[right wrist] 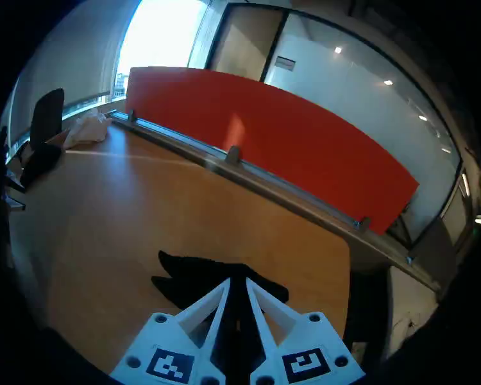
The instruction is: Fold towel
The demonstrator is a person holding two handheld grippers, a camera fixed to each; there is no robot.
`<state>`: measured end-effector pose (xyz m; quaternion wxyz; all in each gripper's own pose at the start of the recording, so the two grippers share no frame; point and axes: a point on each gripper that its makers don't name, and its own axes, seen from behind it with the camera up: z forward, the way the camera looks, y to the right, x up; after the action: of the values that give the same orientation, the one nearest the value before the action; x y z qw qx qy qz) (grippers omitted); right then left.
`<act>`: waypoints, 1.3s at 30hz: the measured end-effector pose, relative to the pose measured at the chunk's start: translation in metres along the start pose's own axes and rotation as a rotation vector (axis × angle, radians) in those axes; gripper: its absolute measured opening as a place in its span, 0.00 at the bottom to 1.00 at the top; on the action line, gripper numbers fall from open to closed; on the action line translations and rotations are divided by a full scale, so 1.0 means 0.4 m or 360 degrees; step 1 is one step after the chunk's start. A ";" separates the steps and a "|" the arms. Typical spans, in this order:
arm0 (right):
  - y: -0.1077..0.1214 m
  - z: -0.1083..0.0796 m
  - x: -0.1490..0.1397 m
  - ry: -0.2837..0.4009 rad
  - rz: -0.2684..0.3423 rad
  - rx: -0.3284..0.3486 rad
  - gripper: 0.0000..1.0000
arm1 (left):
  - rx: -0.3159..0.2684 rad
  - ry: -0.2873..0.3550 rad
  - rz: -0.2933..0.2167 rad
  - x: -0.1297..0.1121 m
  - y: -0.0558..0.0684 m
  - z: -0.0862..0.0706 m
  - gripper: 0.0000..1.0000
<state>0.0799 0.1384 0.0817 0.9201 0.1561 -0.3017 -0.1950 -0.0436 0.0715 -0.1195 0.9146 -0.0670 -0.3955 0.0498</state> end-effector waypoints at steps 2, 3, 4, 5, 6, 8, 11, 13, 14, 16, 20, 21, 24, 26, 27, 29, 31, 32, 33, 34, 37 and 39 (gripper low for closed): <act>0.002 0.003 -0.012 -0.0014 -0.0001 -0.0001 0.07 | 0.0000 0.0001 0.0001 0.001 0.001 0.000 1.00; 0.003 0.003 -0.017 -0.0020 0.0000 -0.0001 0.07 | 0.0000 0.0001 0.0002 0.002 0.002 0.000 1.00; 0.004 0.003 -0.022 -0.0024 0.0001 0.0000 0.07 | 0.0001 0.0000 0.0003 0.002 0.001 0.000 1.00; 0.005 0.003 -0.026 -0.0028 0.0002 0.0000 0.07 | 0.0001 -0.0001 0.0004 0.002 0.001 0.001 1.00; 0.006 0.003 -0.029 -0.0031 0.0003 -0.0001 0.07 | 0.0002 -0.0002 0.0005 0.002 0.001 0.001 1.00; 0.009 0.001 -0.035 -0.0034 0.0005 -0.0005 0.07 | 0.0002 -0.0003 0.0008 0.004 0.001 0.001 1.00; 0.014 -0.002 -0.041 -0.0038 0.0012 -0.0011 0.07 | 0.0001 -0.0002 0.0012 0.007 0.002 0.002 1.00; 0.016 -0.006 -0.046 -0.0041 0.0015 -0.0016 0.07 | -0.0001 -0.0001 0.0016 0.009 0.003 0.002 1.00; 0.017 -0.008 -0.049 -0.0042 0.0016 -0.0018 0.07 | -0.0003 0.0000 0.0017 0.010 0.003 0.002 1.00; 0.019 -0.014 -0.056 -0.0047 0.0019 -0.0022 0.07 | -0.0005 0.0001 0.0021 0.011 0.005 0.003 1.00; 0.027 -0.030 -0.076 -0.0060 0.0026 -0.0036 0.07 | -0.0013 0.0001 0.0030 0.012 0.009 0.004 1.00; 0.030 -0.036 -0.082 -0.0064 0.0030 -0.0041 0.07 | -0.0015 0.0001 0.0033 0.012 0.010 0.003 1.00; 0.043 -0.057 -0.107 -0.0081 0.0043 -0.0059 0.07 | -0.0020 0.0002 0.0043 0.013 0.014 0.002 1.00; 0.053 -0.074 -0.129 -0.0096 0.0056 -0.0071 0.07 | -0.0024 0.0002 0.0051 0.013 0.015 0.000 1.00; 0.057 -0.082 -0.142 -0.0107 0.0062 -0.0077 0.07 | -0.0026 0.0002 0.0054 0.013 0.016 0.000 1.00; 0.065 -0.101 -0.173 -0.0133 0.0075 -0.0089 0.07 | -0.0028 0.0002 0.0059 0.012 0.017 -0.001 1.00; 0.070 -0.117 -0.205 -0.0161 0.0087 -0.0099 0.07 | -0.0030 0.0000 0.0061 0.010 0.017 -0.002 1.00; 0.071 -0.125 -0.219 -0.0175 0.0092 -0.0104 0.07 | -0.0031 -0.0001 0.0061 0.009 0.017 -0.002 1.00; 0.072 -0.131 -0.233 -0.0186 0.0099 -0.0109 0.07 | -0.0032 -0.0002 0.0062 0.008 0.017 -0.003 1.00; 0.073 -0.137 -0.246 -0.0198 0.0108 -0.0115 0.07 | -0.0034 -0.0003 0.0063 0.007 0.018 -0.003 1.00; 0.073 -0.151 -0.282 -0.0230 0.0135 -0.0129 0.07 | -0.0037 -0.0004 0.0069 0.005 0.020 -0.005 1.00; 0.071 -0.158 -0.303 -0.0250 0.0152 -0.0136 0.07 | -0.0038 -0.0003 0.0072 0.004 0.022 -0.006 1.00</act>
<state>0.0366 0.2290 -0.0153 0.9078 0.0862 -0.3713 -0.1751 -0.0412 0.0803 -0.1214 0.9120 -0.0867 -0.3954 0.0658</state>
